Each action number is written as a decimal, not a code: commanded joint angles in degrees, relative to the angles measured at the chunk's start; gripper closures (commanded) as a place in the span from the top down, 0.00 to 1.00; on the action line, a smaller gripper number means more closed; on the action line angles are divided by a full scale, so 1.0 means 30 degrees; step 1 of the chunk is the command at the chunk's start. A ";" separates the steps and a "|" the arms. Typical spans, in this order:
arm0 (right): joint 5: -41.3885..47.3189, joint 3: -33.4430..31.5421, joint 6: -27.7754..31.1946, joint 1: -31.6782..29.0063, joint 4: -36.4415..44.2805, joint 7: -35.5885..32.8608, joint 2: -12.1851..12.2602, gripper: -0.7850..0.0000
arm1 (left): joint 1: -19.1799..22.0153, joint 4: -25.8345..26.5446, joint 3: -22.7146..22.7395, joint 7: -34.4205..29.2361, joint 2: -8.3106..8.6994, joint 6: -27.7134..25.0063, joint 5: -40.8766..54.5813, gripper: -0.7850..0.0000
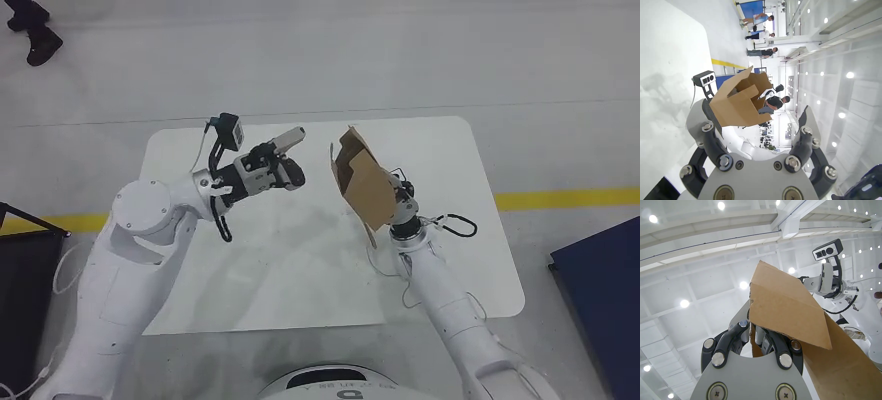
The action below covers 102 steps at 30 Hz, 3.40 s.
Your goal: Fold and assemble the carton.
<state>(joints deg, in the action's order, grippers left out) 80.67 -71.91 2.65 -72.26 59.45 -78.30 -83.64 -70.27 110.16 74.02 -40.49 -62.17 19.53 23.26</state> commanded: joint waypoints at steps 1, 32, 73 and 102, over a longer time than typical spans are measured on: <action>0.0000 -0.0001 0.0000 0.0000 0.0000 -0.0002 0.0000 0.00 | -0.0001 -0.0002 0.0013 -0.0028 0.0000 -0.0002 -0.1770 1.00; -0.0328 -0.0282 -0.1716 -0.1475 0.1326 0.0913 0.0159 0.00 | 0.1144 0.1125 -0.2394 0.0079 0.0450 -0.5629 -1.4512 1.00; -0.0312 0.1072 -0.2562 -0.1722 0.2548 0.1514 -0.0140 0.00 | 0.4467 -0.0761 -0.6603 -0.1293 -0.0487 -0.5050 -2.0788 1.00; -0.0460 0.0931 -0.3019 -0.2398 0.3444 0.2442 -0.0037 0.00 | -0.1118 0.0447 -0.0865 0.0937 0.0079 -0.5036 -1.8116 1.00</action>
<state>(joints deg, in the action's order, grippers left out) 79.33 -69.15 -6.36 -79.38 69.65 -70.96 -83.76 -74.23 111.93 71.76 -38.06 -61.83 4.64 -31.64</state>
